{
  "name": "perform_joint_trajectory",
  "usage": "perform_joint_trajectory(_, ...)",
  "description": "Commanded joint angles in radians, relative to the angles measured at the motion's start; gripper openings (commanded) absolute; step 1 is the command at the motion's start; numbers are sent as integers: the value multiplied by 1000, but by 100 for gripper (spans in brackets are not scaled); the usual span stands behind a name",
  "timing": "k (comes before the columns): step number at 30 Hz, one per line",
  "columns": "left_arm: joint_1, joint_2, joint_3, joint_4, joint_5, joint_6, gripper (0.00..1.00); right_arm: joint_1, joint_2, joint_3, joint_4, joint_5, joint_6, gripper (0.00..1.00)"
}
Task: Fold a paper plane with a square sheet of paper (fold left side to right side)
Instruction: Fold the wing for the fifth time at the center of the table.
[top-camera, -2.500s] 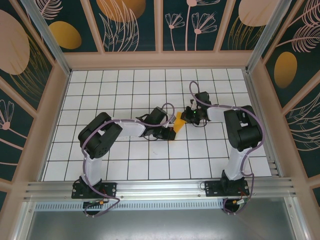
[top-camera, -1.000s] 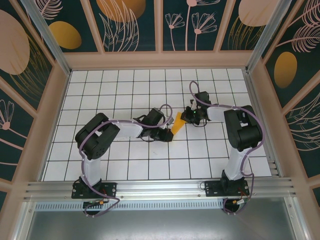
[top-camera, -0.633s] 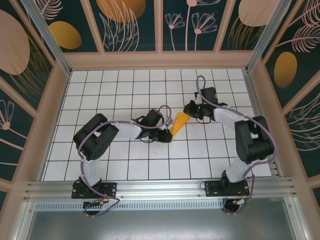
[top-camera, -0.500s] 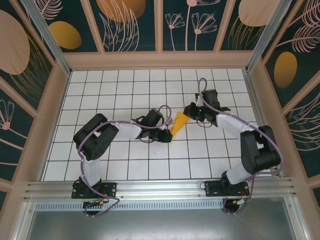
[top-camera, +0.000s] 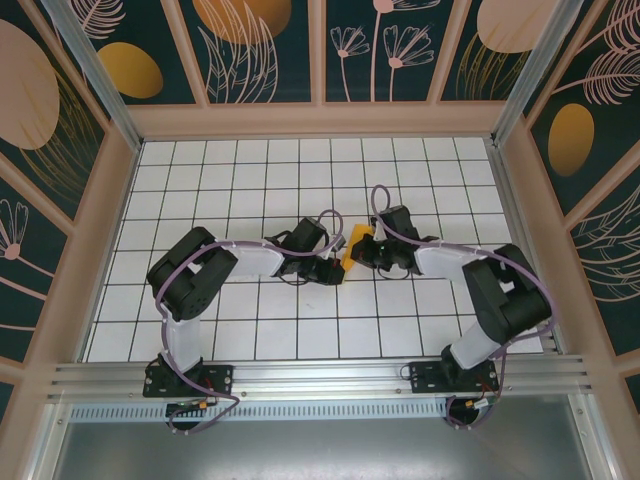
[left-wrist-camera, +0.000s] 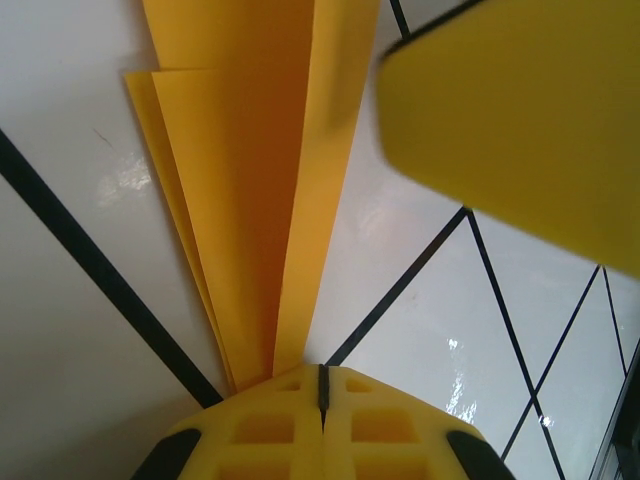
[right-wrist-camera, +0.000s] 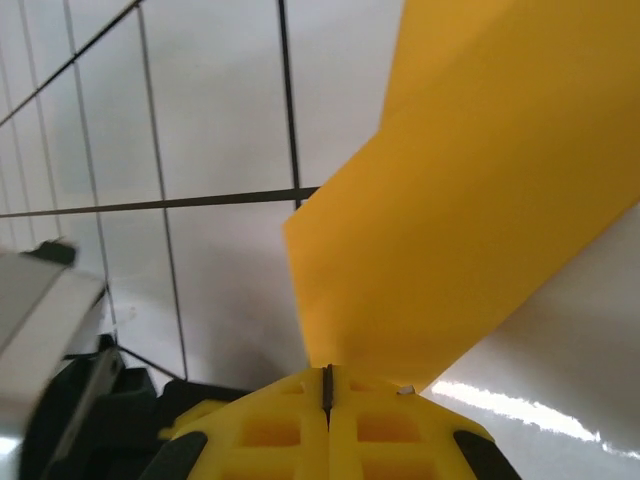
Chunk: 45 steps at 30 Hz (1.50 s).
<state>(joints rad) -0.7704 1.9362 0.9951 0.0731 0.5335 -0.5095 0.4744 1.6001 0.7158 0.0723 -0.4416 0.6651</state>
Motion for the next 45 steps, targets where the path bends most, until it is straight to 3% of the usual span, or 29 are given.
perform_joint_trajectory(1,-1,32,10,-65,-22,-8,6,9,43,46,34,18,-4,0)
perform_joint_trajectory(14,0,48,7,-63,-18,-18,5,-7,149,66,5,83,-56,0)
perform_joint_trajectory(30,1,56,-15,-30,4,-30,4,-215,162,97,22,27,-157,0)
perform_joint_trajectory(36,0,-6,5,-35,35,-32,15,-236,79,128,-39,44,-179,0)
perform_joint_trajectory(39,1,-56,29,-39,49,-39,21,-237,0,121,-89,91,-172,7)
perform_joint_trajectory(45,8,-185,44,-47,15,-39,41,-220,-173,70,-191,172,-57,37)
